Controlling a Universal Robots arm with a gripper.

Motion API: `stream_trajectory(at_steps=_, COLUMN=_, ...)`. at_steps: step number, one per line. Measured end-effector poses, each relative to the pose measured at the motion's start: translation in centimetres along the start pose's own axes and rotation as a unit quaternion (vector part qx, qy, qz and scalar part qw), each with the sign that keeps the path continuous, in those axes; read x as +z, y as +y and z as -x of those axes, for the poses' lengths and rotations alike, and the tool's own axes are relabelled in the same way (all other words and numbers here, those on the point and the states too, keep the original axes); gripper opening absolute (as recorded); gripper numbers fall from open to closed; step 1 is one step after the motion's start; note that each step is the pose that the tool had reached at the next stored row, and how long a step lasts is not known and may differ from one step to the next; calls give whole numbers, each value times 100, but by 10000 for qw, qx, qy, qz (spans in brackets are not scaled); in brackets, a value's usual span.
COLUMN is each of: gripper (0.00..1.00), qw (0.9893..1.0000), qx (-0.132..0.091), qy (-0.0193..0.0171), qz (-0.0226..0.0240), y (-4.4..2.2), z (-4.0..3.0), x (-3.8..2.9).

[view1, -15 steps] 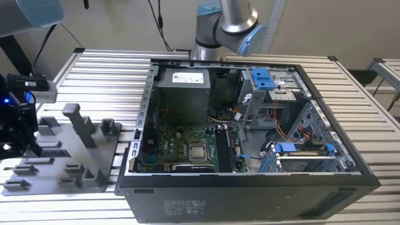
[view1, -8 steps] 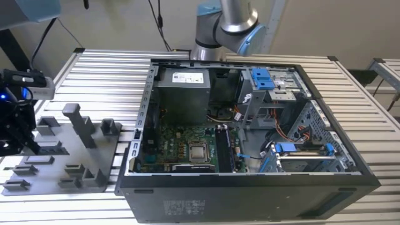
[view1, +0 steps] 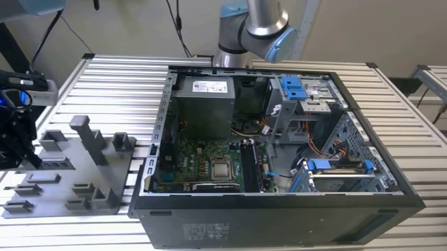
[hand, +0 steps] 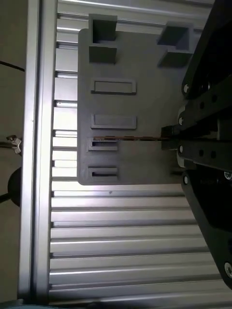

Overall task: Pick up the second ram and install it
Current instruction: 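Pick up the second ram and move it above second insertion slot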

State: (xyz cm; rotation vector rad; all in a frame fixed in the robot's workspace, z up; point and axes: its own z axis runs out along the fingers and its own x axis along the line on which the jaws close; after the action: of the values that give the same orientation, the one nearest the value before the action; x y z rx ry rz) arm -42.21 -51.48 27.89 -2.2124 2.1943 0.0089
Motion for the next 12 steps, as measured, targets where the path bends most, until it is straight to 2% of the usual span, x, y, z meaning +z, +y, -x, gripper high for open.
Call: stream_trajectory(at_steps=12, gripper=14, qw=10000, qx=0, qy=0, qz=-1, y=-2, z=4, x=-163)
